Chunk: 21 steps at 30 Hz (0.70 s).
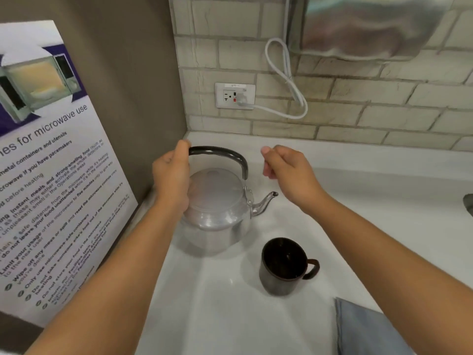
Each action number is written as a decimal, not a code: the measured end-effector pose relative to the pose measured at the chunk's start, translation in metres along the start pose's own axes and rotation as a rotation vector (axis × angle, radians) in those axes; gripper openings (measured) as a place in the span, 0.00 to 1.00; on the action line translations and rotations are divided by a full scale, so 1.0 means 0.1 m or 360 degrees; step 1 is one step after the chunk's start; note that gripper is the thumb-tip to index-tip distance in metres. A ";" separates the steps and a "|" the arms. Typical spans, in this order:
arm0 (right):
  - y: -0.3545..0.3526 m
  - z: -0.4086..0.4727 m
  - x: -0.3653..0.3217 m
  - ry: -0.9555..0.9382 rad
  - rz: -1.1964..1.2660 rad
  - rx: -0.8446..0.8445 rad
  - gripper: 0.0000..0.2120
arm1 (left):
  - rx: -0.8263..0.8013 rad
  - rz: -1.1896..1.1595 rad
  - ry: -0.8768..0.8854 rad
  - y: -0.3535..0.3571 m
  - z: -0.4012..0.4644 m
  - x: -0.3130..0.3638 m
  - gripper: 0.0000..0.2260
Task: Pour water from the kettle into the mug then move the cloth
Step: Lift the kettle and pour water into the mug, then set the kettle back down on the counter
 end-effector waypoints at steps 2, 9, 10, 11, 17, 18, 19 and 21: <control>0.20 0.10 -0.05 -0.0078 -0.0068 -0.0041 0.20 | -0.0016 0.0002 0.0002 0.08 0.11 -0.10 0.19; 0.64 0.25 0.22 -0.0182 -0.0091 -0.0091 0.15 | -0.0058 0.0047 0.0031 0.30 0.45 -0.38 0.19; 0.66 0.25 0.27 -0.0209 -0.0114 -0.0089 0.16 | -0.0068 0.0058 0.0026 0.33 0.48 -0.43 0.19; 0.69 0.26 0.32 -0.0230 -0.0130 -0.0085 0.17 | -0.0081 0.0070 0.0024 0.35 0.51 -0.47 0.19; 0.79 0.26 0.54 -0.0287 -0.0160 -0.0128 0.19 | -0.0088 0.0122 0.0068 0.35 0.58 -0.68 0.19; 0.81 0.26 0.56 -0.0303 -0.0180 -0.0150 0.18 | -0.0073 0.0119 0.0068 0.34 0.57 -0.71 0.20; 0.83 0.26 0.57 -0.0327 -0.0200 -0.0165 0.17 | -0.0066 0.0113 0.0085 0.33 0.58 -0.72 0.20; 0.86 0.27 0.58 -0.0388 -0.0244 -0.0180 0.16 | -0.0066 0.0120 0.0157 0.33 0.58 -0.72 0.21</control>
Point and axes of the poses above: each hand's wrist, its own z-axis towards the middle knuckle, its own y-axis out of the palm, x = y × z, the point moved 7 cm from there along z, towards the middle knuckle, and after that the axes turned 14 degrees about x, right-handed, at the moved point
